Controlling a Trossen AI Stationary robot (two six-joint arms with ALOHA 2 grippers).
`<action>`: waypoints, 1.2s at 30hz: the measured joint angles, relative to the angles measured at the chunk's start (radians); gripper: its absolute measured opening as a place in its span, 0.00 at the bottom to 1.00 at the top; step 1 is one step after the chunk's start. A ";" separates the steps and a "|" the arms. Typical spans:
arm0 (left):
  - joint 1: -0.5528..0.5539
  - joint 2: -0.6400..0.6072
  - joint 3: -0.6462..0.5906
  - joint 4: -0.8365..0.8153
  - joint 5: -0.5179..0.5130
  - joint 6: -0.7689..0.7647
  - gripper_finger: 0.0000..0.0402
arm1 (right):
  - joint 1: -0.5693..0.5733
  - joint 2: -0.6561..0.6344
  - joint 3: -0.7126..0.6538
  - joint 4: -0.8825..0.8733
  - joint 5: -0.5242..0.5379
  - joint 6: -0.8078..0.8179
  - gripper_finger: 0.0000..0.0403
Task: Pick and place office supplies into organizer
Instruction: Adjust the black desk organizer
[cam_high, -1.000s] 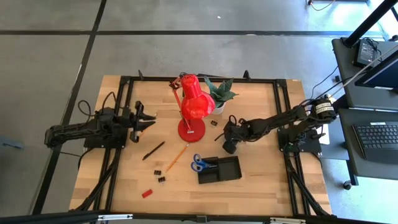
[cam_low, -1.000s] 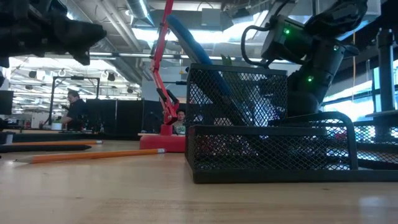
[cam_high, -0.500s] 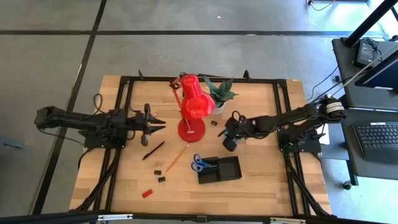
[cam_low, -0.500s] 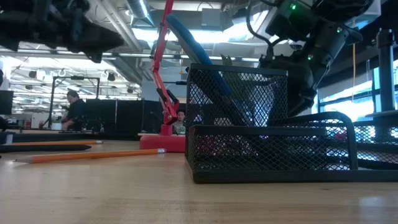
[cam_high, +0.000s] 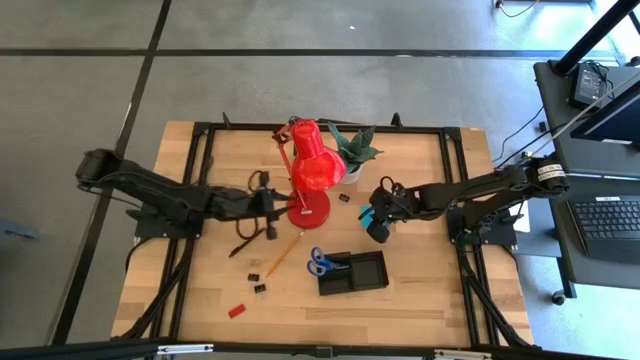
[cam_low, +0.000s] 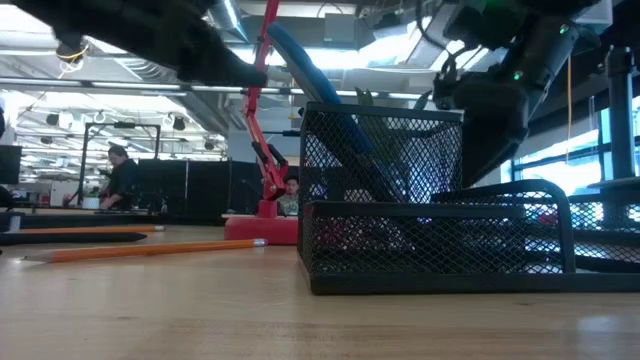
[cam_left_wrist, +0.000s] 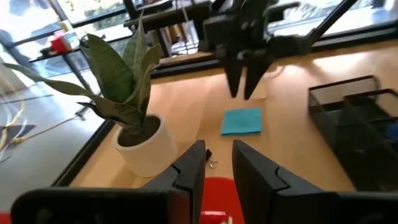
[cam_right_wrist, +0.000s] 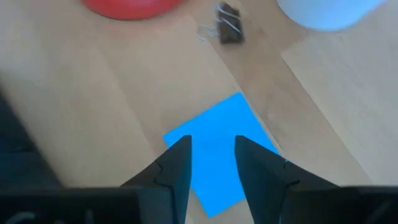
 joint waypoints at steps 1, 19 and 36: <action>-0.002 0.029 0.017 -0.001 -0.012 0.000 0.19 | 0.011 -0.016 0.000 -0.001 0.001 -0.009 0.31; -0.001 0.338 0.160 0.116 -0.041 0.023 0.19 | 0.135 -0.224 -0.308 0.433 0.119 -0.050 0.31; -0.061 0.426 0.159 0.125 0.015 -0.147 0.19 | 0.188 -0.062 -0.394 0.675 -0.003 -0.048 0.31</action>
